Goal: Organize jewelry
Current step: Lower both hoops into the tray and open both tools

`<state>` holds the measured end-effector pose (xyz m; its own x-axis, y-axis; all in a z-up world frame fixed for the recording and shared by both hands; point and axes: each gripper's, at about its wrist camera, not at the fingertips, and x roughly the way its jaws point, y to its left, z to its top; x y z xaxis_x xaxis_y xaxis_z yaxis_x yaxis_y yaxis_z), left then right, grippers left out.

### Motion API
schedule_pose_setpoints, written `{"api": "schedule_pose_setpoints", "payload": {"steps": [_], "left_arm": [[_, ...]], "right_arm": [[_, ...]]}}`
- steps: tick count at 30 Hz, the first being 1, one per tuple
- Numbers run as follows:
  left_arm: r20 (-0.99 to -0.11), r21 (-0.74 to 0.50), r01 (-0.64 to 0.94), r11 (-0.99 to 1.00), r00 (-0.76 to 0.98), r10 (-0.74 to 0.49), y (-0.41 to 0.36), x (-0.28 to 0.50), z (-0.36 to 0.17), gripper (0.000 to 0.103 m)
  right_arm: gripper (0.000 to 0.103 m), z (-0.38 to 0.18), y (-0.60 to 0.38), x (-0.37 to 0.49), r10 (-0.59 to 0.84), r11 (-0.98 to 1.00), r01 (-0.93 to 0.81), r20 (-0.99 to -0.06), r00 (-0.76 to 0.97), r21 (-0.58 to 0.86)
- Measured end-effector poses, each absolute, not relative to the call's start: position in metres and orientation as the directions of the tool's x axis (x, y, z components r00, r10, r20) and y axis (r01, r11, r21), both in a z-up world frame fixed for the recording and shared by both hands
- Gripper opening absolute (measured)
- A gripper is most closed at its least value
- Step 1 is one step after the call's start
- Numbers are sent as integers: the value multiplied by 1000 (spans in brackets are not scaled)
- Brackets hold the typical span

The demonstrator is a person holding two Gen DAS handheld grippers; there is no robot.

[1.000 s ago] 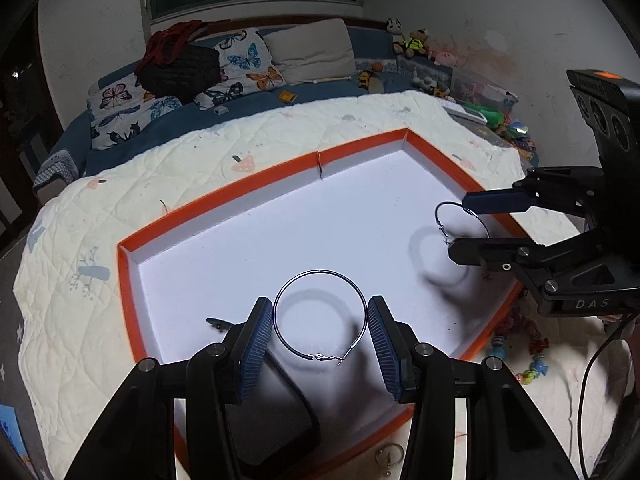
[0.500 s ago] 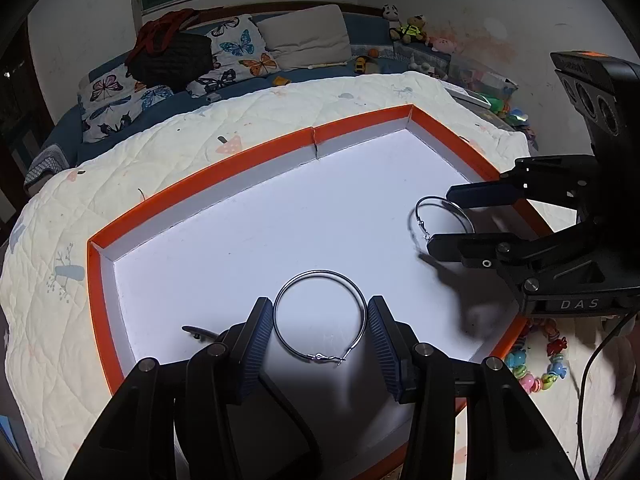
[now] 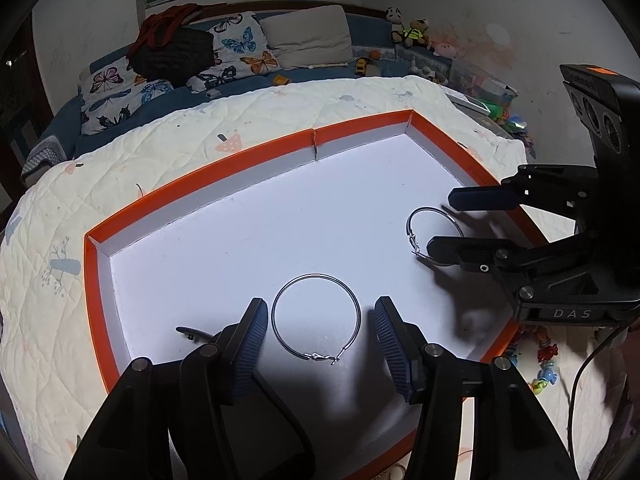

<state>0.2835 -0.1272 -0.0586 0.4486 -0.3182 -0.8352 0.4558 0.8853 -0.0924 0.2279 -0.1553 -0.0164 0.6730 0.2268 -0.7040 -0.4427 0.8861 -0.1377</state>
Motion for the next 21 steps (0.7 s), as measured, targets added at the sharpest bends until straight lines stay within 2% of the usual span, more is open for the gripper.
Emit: {"api": "schedule_pose_setpoints", "payload": {"steps": [8, 21], "left_arm": [[-819, -82, 455, 887, 476, -320, -122, 267, -38, 60], [-797, -55, 448, 893, 519, -309, -109, 196, -11, 60]], "right_arm": [[56, 0, -159, 203, 224, 890, -429, -668, 710, -157], [59, 7, -162, 150, 220, 907, -395, -632, 743, -148]]}}
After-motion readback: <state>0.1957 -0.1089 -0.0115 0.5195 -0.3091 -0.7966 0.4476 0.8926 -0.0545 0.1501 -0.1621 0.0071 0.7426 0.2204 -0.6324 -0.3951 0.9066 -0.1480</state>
